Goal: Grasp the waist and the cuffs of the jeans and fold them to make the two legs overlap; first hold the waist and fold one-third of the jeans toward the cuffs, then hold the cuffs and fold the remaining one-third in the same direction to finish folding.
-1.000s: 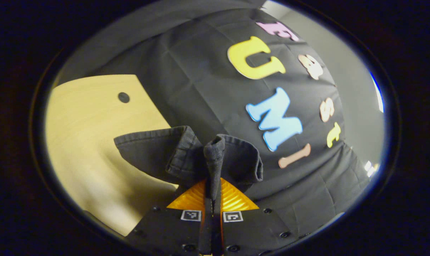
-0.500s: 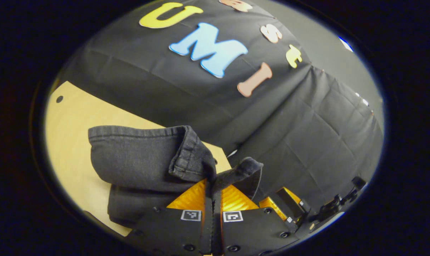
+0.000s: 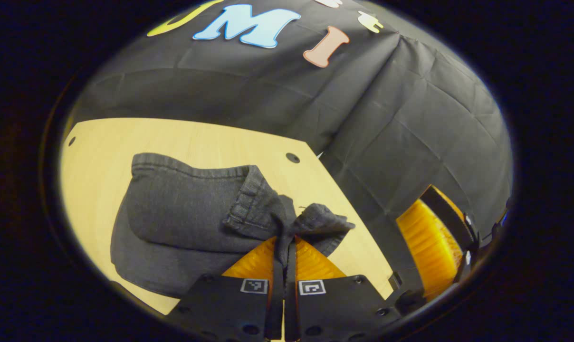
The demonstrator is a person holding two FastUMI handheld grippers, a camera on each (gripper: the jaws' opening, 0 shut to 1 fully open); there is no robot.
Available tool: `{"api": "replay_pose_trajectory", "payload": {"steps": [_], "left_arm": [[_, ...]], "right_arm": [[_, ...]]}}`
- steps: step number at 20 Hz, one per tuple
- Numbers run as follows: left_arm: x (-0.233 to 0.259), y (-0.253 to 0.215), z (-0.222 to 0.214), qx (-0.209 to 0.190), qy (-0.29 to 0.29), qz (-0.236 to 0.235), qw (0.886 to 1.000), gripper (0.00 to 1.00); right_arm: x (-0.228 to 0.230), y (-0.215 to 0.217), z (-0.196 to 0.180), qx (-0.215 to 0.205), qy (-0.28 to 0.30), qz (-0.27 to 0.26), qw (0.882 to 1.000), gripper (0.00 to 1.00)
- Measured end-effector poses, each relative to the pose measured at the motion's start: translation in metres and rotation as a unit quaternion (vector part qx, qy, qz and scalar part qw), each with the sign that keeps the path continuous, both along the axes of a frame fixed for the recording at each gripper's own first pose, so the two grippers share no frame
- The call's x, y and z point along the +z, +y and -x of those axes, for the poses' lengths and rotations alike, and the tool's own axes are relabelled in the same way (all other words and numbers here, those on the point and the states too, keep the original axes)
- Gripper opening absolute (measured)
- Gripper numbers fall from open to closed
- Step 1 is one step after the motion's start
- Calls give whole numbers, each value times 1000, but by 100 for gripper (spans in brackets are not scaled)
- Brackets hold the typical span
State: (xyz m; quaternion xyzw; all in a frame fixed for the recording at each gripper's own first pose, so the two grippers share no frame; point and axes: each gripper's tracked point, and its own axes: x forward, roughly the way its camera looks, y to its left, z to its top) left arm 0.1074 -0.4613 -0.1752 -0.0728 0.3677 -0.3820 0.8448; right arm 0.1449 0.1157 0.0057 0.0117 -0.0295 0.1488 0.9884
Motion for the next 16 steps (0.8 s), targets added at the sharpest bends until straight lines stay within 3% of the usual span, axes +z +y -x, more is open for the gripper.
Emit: {"api": "replay_pose_trajectory", "payload": {"steps": [2, 5, 6, 7, 12, 14, 16], "left_arm": [[4, -2, 5, 2, 14, 22, 1000, 16], [18, 1, 5, 9, -7, 29, 1000, 84], [19, 8, 7, 11, -23, 18, 1000, 82], [22, 12, 9, 8, -34, 13, 999, 93], [73, 58, 23, 18, -119, -5, 993, 93], [109, 84, 19, 42, -169, -3, 985, 93], [146, 117, 6, 78, -242, -2, 967, 93]], "right_arm": [[1, -6, 0, -4, 1, -2, 1000, 95], [5, -10, 4, -9, 1, -14, 1000, 95], [7, -11, 7, -10, 0, -18, 1000, 95], [8, -11, 7, -12, -1, -22, 1000, 95], [8, -18, 12, -29, -3, -30, 999, 94], [10, -19, 12, -33, -2, -35, 999, 94], [16, -21, 13, -38, -6, -47, 998, 94]]}}
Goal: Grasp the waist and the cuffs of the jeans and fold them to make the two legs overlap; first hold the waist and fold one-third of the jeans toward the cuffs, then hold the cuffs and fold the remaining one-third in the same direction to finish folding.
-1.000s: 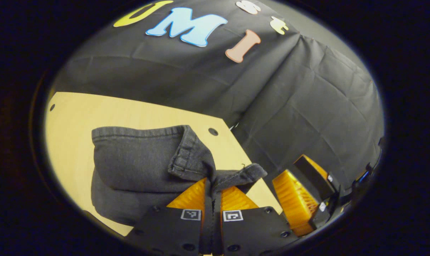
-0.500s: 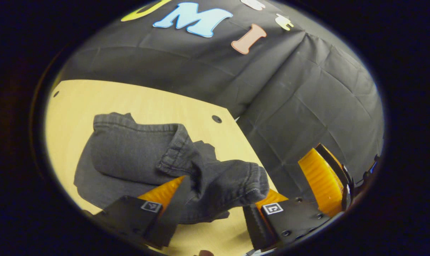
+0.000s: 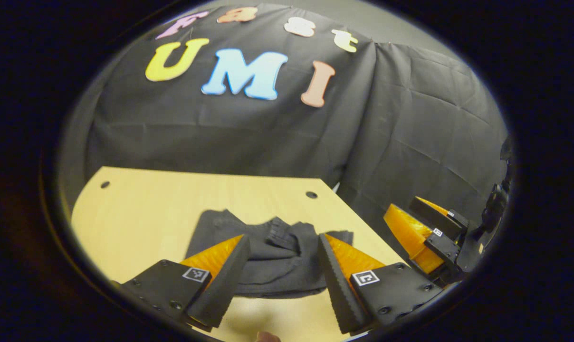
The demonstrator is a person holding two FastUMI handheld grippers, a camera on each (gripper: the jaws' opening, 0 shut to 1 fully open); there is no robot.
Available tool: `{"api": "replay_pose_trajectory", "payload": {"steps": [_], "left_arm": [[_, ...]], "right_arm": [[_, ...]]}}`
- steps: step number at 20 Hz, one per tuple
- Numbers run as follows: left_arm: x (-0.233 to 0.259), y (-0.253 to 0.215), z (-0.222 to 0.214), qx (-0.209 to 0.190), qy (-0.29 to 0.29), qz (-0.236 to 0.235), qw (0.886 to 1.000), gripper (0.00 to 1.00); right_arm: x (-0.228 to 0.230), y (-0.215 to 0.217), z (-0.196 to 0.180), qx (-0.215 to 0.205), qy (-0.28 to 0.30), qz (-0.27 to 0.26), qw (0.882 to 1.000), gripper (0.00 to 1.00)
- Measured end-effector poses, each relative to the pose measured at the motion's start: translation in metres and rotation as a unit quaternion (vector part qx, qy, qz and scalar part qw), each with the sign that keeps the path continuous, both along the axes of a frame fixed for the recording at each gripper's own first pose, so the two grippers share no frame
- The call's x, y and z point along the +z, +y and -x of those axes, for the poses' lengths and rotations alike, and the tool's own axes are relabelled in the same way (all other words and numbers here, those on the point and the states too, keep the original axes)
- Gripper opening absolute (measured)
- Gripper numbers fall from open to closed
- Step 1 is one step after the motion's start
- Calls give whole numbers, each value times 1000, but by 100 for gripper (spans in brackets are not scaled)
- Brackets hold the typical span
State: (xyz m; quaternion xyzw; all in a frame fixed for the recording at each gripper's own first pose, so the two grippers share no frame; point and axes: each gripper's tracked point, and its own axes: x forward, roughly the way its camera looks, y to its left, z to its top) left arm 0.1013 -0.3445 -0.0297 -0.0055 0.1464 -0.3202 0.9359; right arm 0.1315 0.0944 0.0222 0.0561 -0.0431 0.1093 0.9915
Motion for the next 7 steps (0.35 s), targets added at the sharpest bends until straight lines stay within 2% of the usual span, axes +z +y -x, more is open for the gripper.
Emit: {"api": "replay_pose_trajectory", "payload": {"steps": [2, 4, 6, 7], "left_arm": [[35, 33, -20, 40, -91, -10, 995, 93], [61, 60, -30, 69, -158, -30, 985, 93], [72, 71, -30, 80, -185, -33, 979, 92], [74, 69, -29, 79, -183, -24, 980, 92]], "right_arm": [[4, -6, 1, -10, -5, -9, 1000, 95], [6, -12, 2, -20, -10, -14, 1000, 94], [7, -19, 3, -28, -16, -13, 999, 95], [7, -24, 3, -32, -15, -12, 999, 94]]}}
